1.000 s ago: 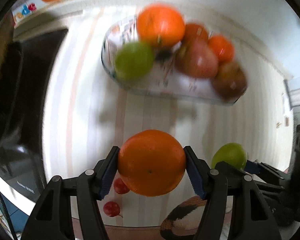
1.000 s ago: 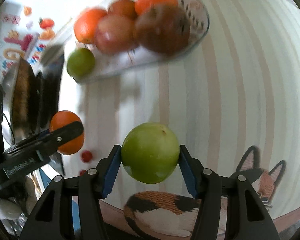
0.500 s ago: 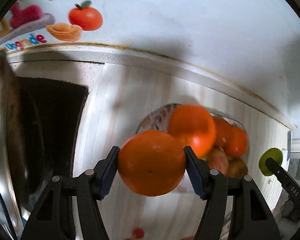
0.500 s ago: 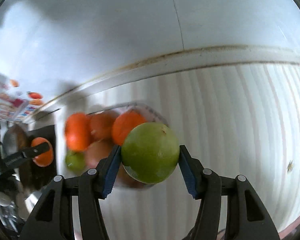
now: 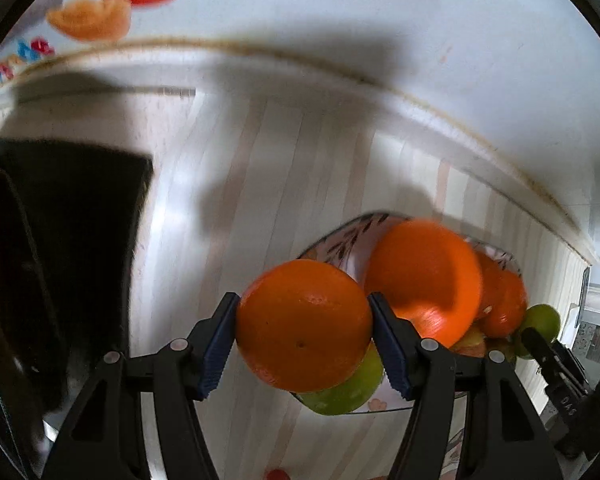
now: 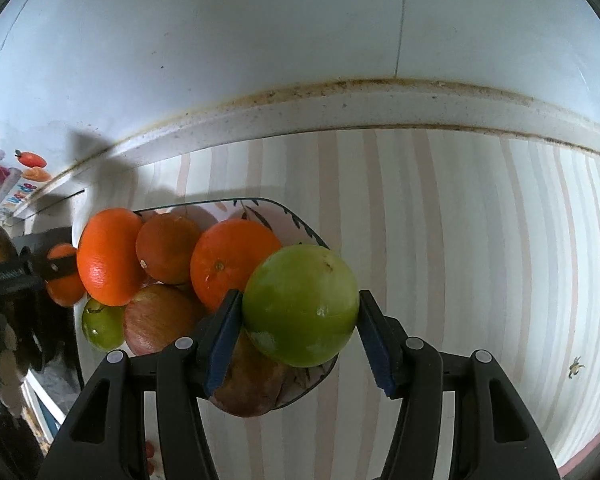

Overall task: Organize fruits
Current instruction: 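Carry the orange and green apple to the floral plate and open both grippers, then move both open grippers toward the two cherry tomatoes, then grasp a cherry tomato with the left gripper while the right gripper grasps the other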

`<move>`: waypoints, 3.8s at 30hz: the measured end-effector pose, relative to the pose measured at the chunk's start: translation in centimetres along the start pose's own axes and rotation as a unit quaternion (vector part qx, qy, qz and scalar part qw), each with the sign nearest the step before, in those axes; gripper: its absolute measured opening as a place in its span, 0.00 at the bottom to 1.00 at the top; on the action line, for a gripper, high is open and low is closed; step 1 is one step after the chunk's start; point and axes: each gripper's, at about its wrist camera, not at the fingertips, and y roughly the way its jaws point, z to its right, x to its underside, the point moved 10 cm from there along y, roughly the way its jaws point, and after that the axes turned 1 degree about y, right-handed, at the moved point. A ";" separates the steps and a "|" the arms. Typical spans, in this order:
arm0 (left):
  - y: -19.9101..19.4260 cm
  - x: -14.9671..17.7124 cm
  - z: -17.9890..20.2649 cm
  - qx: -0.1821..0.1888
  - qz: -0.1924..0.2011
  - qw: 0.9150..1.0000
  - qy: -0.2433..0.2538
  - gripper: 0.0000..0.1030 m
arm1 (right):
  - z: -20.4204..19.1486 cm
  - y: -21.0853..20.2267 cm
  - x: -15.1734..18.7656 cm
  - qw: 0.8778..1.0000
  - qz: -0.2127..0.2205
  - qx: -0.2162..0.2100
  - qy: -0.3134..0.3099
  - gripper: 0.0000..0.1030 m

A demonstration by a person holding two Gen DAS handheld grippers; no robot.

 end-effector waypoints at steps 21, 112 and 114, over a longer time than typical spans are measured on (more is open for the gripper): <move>-2.1 1.2 -0.3 -0.011 0.026 0.999 0.017 0.85 | 0.4 -1.9 0.1 0.999 0.004 -0.029 0.031 0.92; 3.3 25.6 -5.7 -0.003 0.035 0.999 0.006 0.48 | -11.8 -2.3 23.1 0.989 -0.058 -0.088 -0.104 0.66; 3.1 25.3 -5.6 -0.002 0.050 0.999 0.012 0.40 | -11.8 -1.9 23.1 0.989 -0.061 -0.085 -0.108 0.65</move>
